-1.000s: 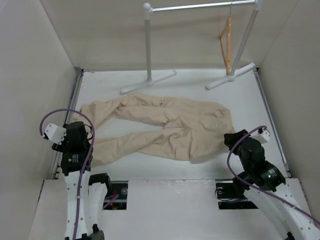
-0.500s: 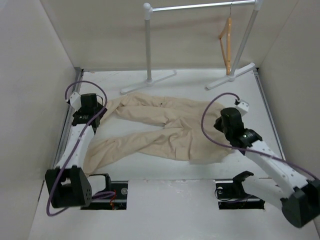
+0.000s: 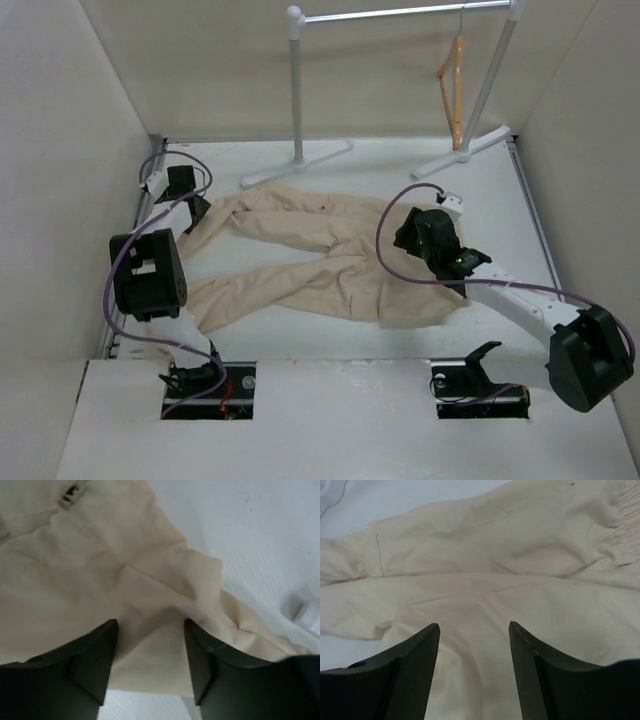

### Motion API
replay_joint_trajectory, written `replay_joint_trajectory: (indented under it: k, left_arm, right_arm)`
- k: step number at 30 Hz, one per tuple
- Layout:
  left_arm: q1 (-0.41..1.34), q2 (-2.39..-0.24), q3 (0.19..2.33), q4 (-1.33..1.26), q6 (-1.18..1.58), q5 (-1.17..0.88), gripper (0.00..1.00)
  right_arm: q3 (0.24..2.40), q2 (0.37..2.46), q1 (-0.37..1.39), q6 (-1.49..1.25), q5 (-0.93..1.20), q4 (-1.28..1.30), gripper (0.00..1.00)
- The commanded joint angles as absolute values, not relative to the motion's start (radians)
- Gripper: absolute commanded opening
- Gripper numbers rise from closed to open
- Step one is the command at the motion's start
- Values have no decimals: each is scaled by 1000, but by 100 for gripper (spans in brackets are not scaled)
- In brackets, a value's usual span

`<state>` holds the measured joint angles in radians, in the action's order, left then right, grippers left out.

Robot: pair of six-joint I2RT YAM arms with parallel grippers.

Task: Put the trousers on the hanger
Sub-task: Flatten out the trousers at the center of the board.

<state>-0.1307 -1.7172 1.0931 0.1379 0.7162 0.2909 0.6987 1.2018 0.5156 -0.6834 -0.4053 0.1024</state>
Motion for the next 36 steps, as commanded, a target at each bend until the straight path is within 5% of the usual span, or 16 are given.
replay_joint_trajectory:
  k: [1, 3, 5, 8, 13, 16, 20, 23, 29, 36]
  left_arm:
    - [-133, -1817, 1215, 89, 698, 275, 36]
    - [-148, -1841, 1242, 103, 704, 259, 11]
    - [-151, -1755, 1227, 103, 730, 293, 3]
    - [-93, -1591, 1201, 94, 724, 395, 3]
    - [-31, -1511, 1222, 98, 696, 503, 5]
    - [-50, -1587, 1270, 103, 700, 500, 5]
    - [-113, -1754, 1389, 182, 701, 486, 5]
    - [-131, -1839, 1471, 227, 687, 477, 11]
    - [-128, -1954, 1612, 261, 620, 462, 48]
    - [-49, -1761, 1367, 135, 685, 465, 57]
  right_arm:
    - [675, 1226, 533, -676, -406, 14, 64]
    - [657, 1213, 516, -683, -411, 12, 64]
    - [643, 1181, 473, -686, -431, 6, 64]
    - [652, 1161, 391, -687, -454, 6, 61]
    - [748, 1267, 182, -676, -416, 6, 37]
    - [807, 1391, 76, -684, -361, -8, 39]
    - [854, 1521, 1, -712, -290, -29, 55]
    - [897, 1612, -24, -716, -246, -34, 58]
    - [962, 1710, -24, -739, -209, -31, 58]
    - [1014, 1788, -18, -758, -189, -23, 62]
